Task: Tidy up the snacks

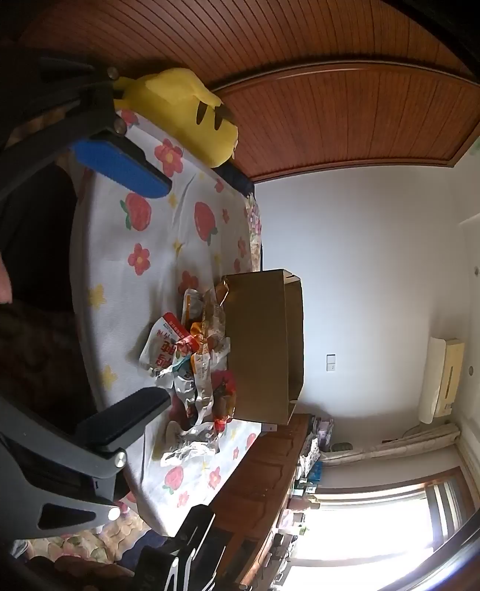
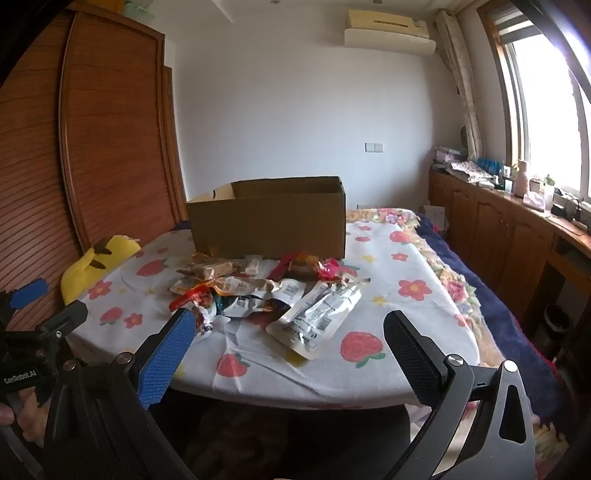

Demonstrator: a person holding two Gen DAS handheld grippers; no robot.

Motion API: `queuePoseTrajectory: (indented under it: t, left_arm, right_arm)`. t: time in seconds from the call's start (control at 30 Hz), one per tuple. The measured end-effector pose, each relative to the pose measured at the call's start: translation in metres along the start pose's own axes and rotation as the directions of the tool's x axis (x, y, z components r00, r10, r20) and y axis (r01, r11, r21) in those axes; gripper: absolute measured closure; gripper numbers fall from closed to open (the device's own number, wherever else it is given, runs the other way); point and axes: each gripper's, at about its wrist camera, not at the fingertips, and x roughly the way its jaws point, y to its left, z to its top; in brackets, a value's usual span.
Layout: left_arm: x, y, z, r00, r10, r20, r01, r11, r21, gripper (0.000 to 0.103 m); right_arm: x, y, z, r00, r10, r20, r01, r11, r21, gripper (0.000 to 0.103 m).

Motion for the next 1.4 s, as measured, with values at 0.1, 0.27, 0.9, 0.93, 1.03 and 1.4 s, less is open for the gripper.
queuePoseTrajectory:
  t: [0.1,0.27,0.9,0.93,1.03,1.4]
  left_arm:
    - [0.000,0.001,0.001,1.000,0.000,0.001,0.000,1.000,-0.001,0.000]
    - [0.000,0.000,0.000,1.000,0.001,0.006,-0.001,1.000,0.005,0.000]
    - [-0.005,0.001,0.006,1.000,0.005,0.016,-0.005,1.000,0.010,0.000]
    - [-0.005,0.001,0.006,1.000,0.006,0.016,-0.006,1.000,0.010,0.000]
    - [-0.006,0.001,0.008,1.000,0.006,0.014,-0.006,1.000,0.009,0.000]
    - [-0.007,0.001,0.010,1.000,0.006,0.019,-0.006,1.000,0.009,0.000]
  right_arm:
    - [-0.001,0.000,0.000,1.000,0.003,0.018,-0.003,1.000,0.007,0.000]
    - [-0.001,-0.001,-0.001,1.000,0.004,0.020,-0.004,1.000,0.008,0.000]
    - [-0.002,-0.002,-0.002,1.000,0.004,0.021,-0.004,1.000,0.009,0.000]
    - [-0.002,-0.002,-0.002,1.000,0.004,0.021,-0.004,1.000,0.009,0.000]
    - [0.000,-0.001,-0.002,1.000,0.006,0.019,-0.007,1.000,0.011,0.000]
    - [-0.001,-0.004,-0.002,1.000,0.005,0.017,-0.005,1.000,0.013,0.000]
